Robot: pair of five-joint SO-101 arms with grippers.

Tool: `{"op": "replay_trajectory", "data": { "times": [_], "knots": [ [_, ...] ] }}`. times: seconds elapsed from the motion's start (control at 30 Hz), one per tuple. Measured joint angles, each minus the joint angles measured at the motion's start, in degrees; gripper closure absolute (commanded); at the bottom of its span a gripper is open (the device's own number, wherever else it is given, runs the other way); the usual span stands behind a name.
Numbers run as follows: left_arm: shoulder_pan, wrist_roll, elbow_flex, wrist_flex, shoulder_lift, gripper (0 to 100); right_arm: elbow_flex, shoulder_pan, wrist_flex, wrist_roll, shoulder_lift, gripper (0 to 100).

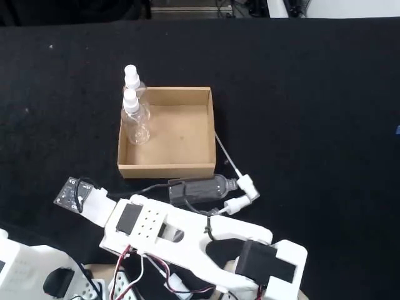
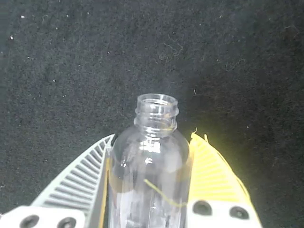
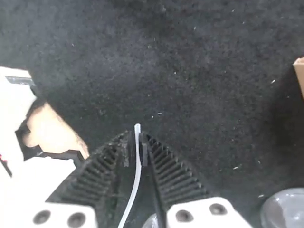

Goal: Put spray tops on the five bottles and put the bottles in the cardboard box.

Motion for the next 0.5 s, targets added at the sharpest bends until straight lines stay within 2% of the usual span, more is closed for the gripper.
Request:
{"op": "replay_trajectory", "data": {
  "times": [0.07, 0.23, 0.4, 0.5],
  "knots": [
    [0.0, 0.0, 0.0, 0.0, 0.0, 97, 0.0, 0.0, 0.0, 0.0, 0.0, 96.9],
    [0.0, 0.0, 0.0, 0.0, 0.0, 97, 0.0, -0.7, 0.0, 0.0, 0.0, 85.0],
    [0.0, 0.0, 0.0, 0.0, 0.0, 97, -0.1, -1.8, -3.6, -1.8, 2.5, 89.7],
    [0.0, 0.0, 0.0, 0.0, 0.0, 97, 0.0, -1.6, -4.1, -1.8, 5.3, 98.8]
  ]
}}
